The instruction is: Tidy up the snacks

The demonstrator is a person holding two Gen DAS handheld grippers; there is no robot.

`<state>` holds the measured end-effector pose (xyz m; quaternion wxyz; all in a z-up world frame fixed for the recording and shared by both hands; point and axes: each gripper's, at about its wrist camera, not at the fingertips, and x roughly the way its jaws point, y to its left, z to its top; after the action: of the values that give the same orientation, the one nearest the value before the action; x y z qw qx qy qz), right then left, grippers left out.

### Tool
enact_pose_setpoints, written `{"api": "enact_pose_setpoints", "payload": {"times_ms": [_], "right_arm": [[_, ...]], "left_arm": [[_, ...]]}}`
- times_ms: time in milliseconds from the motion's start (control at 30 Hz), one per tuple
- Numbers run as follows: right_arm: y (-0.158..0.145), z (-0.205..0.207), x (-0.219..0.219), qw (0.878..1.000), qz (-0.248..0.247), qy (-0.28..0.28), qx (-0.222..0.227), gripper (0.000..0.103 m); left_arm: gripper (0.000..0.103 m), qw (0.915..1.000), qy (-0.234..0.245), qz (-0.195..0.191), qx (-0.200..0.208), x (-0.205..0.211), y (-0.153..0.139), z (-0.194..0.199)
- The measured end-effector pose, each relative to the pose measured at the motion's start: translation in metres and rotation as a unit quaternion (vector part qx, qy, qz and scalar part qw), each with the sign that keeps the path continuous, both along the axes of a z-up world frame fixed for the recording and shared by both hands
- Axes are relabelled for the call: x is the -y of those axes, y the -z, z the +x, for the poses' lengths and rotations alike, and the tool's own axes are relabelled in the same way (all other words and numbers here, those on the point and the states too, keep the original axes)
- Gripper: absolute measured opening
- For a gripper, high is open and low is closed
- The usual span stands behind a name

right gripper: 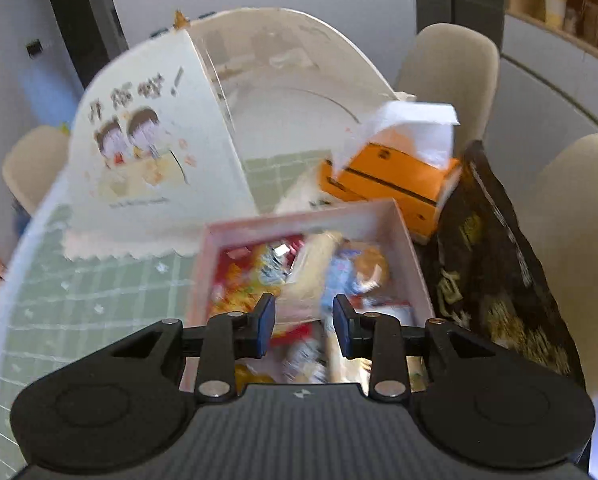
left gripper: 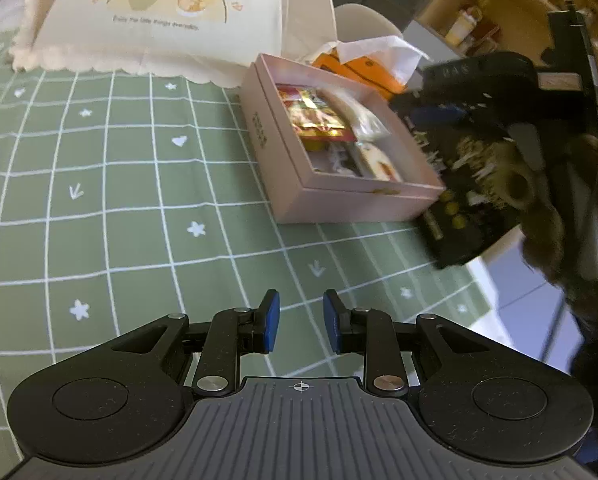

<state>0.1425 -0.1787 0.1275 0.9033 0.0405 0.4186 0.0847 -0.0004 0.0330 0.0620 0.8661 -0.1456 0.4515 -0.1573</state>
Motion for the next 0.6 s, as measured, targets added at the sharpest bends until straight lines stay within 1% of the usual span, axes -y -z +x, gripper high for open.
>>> {"api": "enact_pose_setpoints", "payload": {"times_ms": [33, 67, 100, 133, 167, 200, 267, 333, 367, 433, 500, 533, 567, 600], "right_arm": [[0.004, -0.010, 0.000, 1.000, 0.000, -0.007, 0.002, 0.033], [0.007, -0.022, 0.000, 1.000, -0.003, -0.014, 0.007, 0.039], [0.010, -0.034, -0.002, 1.000, -0.010, -0.019, 0.015, 0.050], [0.013, -0.049, -0.003, 0.999, -0.020, -0.023, 0.027, 0.056], [0.016, -0.062, -0.004, 0.999, -0.027, -0.024, 0.040, 0.069], [0.021, -0.076, -0.005, 0.998, -0.034, -0.024, 0.052, 0.075], [0.037, -0.097, -0.007, 0.997, -0.038, -0.026, 0.062, 0.078], [0.058, -0.110, -0.010, 0.997, -0.047, -0.029, 0.050, 0.078], [0.069, -0.113, -0.012, 0.997, -0.054, -0.030, 0.040, 0.078], [0.089, -0.117, -0.015, 0.997, -0.062, -0.037, 0.026, 0.078], [0.103, -0.118, -0.015, 0.997, -0.066, -0.037, 0.015, 0.078], [0.108, -0.118, -0.015, 0.997, -0.065, -0.035, 0.011, 0.078], [0.111, -0.117, -0.013, 0.998, -0.060, -0.031, 0.012, 0.081], [0.112, -0.117, -0.011, 0.998, -0.056, -0.025, 0.019, 0.082]], "left_arm": [[0.028, 0.9998, -0.002, 0.017, 0.002, 0.004, 0.003, 0.000], [0.028, 0.9992, -0.007, 0.038, 0.006, 0.007, 0.006, 0.000], [0.028, 0.9983, -0.012, 0.055, 0.012, 0.008, 0.008, 0.000], [0.028, 0.9970, -0.021, 0.072, 0.018, 0.009, 0.010, -0.001], [0.028, 0.9959, -0.033, 0.082, 0.020, 0.007, 0.014, -0.002], [0.028, 0.9953, -0.042, 0.085, 0.020, 0.004, 0.018, -0.002], [0.028, 0.9936, -0.059, 0.094, 0.020, 0.002, 0.028, -0.002], [0.027, 0.9915, -0.071, 0.107, 0.021, 0.003, 0.039, -0.001], [0.028, 0.9904, -0.074, 0.111, 0.038, 0.006, 0.039, -0.003], [0.028, 0.9883, -0.073, 0.122, 0.053, 0.014, 0.041, -0.003], [0.028, 0.9877, -0.071, 0.118, 0.074, 0.020, 0.045, -0.001], [0.028, 0.9867, -0.070, 0.117, 0.088, 0.023, 0.047, -0.001], [0.028, 0.9854, -0.069, 0.119, 0.101, 0.025, 0.050, 0.000], [0.028, 0.9835, -0.068, 0.125, 0.112, 0.029, 0.052, 0.001]]}}
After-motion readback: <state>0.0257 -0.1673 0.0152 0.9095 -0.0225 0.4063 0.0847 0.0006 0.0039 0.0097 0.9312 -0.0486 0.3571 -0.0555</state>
